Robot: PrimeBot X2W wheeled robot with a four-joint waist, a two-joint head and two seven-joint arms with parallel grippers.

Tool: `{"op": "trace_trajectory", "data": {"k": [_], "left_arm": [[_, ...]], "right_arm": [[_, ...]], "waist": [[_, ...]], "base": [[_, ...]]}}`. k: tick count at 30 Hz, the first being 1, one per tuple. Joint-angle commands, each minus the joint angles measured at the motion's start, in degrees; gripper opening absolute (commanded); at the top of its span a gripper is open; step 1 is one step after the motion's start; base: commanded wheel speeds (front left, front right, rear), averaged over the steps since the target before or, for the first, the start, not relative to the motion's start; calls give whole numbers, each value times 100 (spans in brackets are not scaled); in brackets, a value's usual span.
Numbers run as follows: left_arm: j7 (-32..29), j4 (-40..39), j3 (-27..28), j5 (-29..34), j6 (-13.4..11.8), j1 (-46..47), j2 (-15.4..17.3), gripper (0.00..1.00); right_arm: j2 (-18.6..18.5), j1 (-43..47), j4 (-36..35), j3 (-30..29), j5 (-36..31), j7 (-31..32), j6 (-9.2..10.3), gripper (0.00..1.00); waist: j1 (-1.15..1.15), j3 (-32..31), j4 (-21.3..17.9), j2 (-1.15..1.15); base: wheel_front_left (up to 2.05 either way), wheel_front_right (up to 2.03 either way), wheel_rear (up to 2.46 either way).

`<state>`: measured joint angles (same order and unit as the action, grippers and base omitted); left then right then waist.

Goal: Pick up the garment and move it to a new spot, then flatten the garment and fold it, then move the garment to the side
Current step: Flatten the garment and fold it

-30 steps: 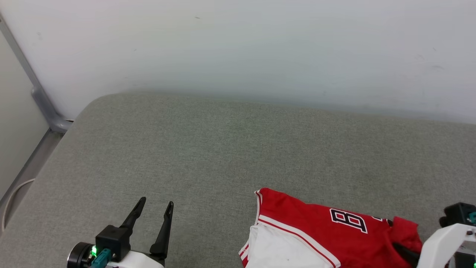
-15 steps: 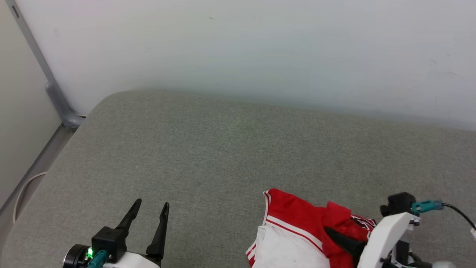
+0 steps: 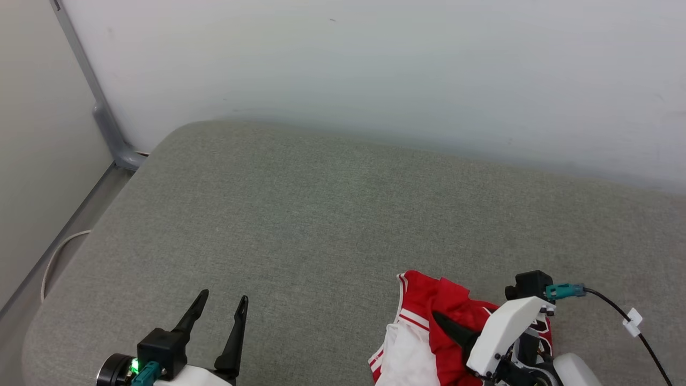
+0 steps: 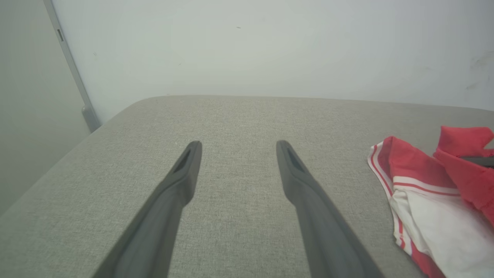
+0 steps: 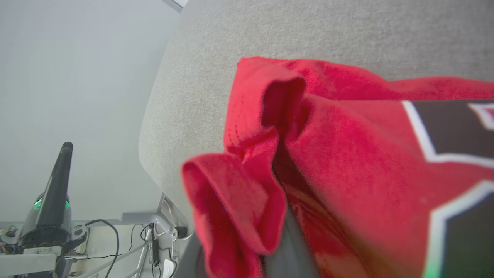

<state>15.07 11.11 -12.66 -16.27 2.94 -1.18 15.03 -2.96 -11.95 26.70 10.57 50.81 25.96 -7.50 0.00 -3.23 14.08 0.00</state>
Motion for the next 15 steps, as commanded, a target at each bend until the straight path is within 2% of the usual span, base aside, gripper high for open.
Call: {"op": "trace_trajectory", "data": {"k": [1,2,3,4,7,11,15], "left_arm": [[12,15,-5,47,17,-7,-28,100],[12,25,-11,54,26,-6,-31,100],[12,34,-14,55,30,-3,-34,100],[12,42,-13,49,38,-5,-35,100],[12,59,14,50,43,-18,-31,100],[12,71,59,56,40,-16,-33,100],[12,40,85,70,53,-14,-42,100]], "right_arm": [[16,-137,206,93,-107,-127,3,0],[16,-205,374,146,-192,-217,3,3],[16,-268,501,191,-257,-301,3,62],[15,-317,621,237,-281,-381,3,100],[16,-440,813,473,-180,-542,3,100],[15,-506,597,959,652,-517,3,100],[11,-676,415,1339,850,-662,3,100]], "waist": [[0,17,43,0],[0,21,61,0],[0,24,75,0],[0,25,88,0],[0,19,102,0],[0,-5,74,0],[0,-21,-12,0]], "base": [[0,0,0],[0,0,0],[0,0,0],[0,0,0],[0,0,0],[0,0,0],[0,0,0]]}}
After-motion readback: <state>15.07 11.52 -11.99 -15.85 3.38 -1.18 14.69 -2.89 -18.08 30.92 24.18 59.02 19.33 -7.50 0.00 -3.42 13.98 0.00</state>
